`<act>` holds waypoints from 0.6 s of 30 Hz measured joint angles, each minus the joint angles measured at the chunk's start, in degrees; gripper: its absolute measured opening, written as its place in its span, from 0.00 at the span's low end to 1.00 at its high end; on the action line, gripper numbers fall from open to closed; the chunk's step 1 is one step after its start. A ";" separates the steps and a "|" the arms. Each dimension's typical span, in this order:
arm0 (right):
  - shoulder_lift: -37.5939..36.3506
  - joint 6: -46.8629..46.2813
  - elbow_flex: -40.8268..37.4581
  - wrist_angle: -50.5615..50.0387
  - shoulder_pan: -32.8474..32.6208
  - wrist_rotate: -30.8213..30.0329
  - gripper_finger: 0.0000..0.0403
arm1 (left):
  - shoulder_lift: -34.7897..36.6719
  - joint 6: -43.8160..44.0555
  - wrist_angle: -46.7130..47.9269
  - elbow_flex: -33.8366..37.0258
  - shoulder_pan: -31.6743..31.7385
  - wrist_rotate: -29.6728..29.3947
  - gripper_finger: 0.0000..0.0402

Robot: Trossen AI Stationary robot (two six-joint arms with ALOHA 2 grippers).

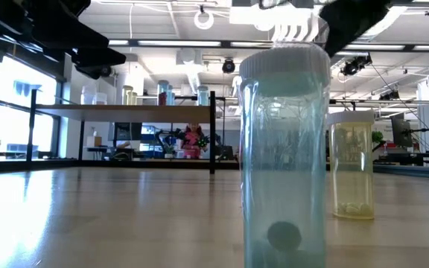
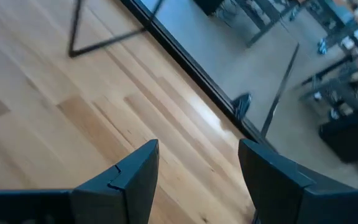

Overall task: Pick and place medicine bottles onto shelf by color
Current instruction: Put the green pill bottle on the shelf aligned with the other green pill bottles

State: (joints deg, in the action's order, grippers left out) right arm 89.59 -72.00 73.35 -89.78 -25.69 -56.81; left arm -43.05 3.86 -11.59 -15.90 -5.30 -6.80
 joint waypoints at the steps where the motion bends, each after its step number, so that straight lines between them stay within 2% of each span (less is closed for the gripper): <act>1: -1.11 -1.52 -1.59 0.27 0.00 0.26 0.53 | -0.02 0.00 -0.22 0.00 0.01 0.00 0.55; 8: -8.88 -6.63 -11.20 5.71 -0.40 2.59 0.53 | -0.01 0.00 -0.92 0.00 0.00 0.05 0.55; 18: -15.87 -6.46 -24.67 24.45 -0.70 0.40 0.53 | 0.00 0.85 -2.67 0.00 0.00 0.92 0.55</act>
State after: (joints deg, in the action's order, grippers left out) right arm 73.72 -78.46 48.68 -65.33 -26.39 -56.41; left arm -43.05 4.71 -14.26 -15.90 -5.30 -5.88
